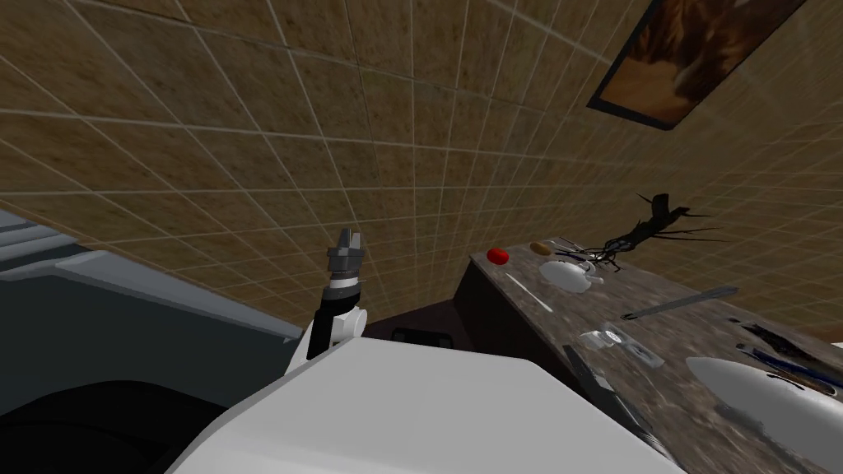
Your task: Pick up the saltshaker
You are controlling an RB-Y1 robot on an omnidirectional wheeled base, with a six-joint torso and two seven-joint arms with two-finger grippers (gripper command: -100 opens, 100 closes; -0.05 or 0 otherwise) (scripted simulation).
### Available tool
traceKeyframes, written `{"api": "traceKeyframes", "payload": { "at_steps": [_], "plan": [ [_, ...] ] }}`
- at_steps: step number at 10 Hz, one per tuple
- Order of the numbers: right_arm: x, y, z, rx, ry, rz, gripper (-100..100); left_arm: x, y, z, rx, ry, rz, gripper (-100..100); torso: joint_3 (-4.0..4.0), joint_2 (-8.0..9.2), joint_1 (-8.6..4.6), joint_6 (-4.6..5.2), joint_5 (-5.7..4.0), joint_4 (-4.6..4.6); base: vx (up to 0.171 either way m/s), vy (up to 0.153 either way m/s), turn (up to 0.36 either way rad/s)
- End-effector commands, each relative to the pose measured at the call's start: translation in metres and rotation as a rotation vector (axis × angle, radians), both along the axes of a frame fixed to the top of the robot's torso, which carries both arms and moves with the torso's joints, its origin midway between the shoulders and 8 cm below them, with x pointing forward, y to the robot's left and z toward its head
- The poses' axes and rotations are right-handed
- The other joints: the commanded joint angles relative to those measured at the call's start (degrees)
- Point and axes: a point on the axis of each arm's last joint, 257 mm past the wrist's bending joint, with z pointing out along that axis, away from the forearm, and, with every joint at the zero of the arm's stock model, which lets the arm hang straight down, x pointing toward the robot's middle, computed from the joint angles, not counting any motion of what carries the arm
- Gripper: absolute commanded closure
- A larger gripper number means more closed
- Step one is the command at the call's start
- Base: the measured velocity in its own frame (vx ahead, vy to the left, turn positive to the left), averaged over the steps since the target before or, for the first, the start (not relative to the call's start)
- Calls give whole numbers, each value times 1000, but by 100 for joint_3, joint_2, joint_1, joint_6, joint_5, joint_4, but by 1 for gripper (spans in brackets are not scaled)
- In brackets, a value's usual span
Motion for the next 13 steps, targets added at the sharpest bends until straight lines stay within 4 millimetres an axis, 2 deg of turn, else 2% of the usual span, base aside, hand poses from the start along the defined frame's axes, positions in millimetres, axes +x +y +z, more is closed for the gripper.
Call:
{"api": "traceKeyframes", "payload": {
  "at_steps": [1, 2, 3, 4, 9, 13],
  "plan": [
    [-34, -24, -12, -55, 96, -28, -100, 0, 0, 0, 0, 0, 0, 0, 0, 0, 0, 0, 0, 0, 49, -10, 316],
    [-35, -25, -13, -54, 99, -30, -100, 0, 0, 0, 0, 0, 0, 0, -1, -2, 1, -2, 0, 0, 35, -14, 145],
    [-57, -36, -20, -84, 158, -47, -100, 0, 0, 0, 0, 0, 0, 0, -1, -1, 1, 1, -1, 0, 28, -20, 230],
    [-57, -36, -20, -84, 158, -47, -100, 0, 0, 0, 0, 0, 0, 0, 2, 3, 1, 0, 0, 1, 18, -23, 95],
    [-163, -84, -35, -203, 426, -110, -100, 0, 0, 0, 0, 0, 0, 0, 0, -1, -13, 1, -4, 0, 33, -40, 303],
    [-231, -109, -33, -263, 588, -141, -100, 0, 0, 0, 0, 0, 0, 0, -1, -1, -13, 1, -4, 0, 27, -58, 282]
  ]
}}
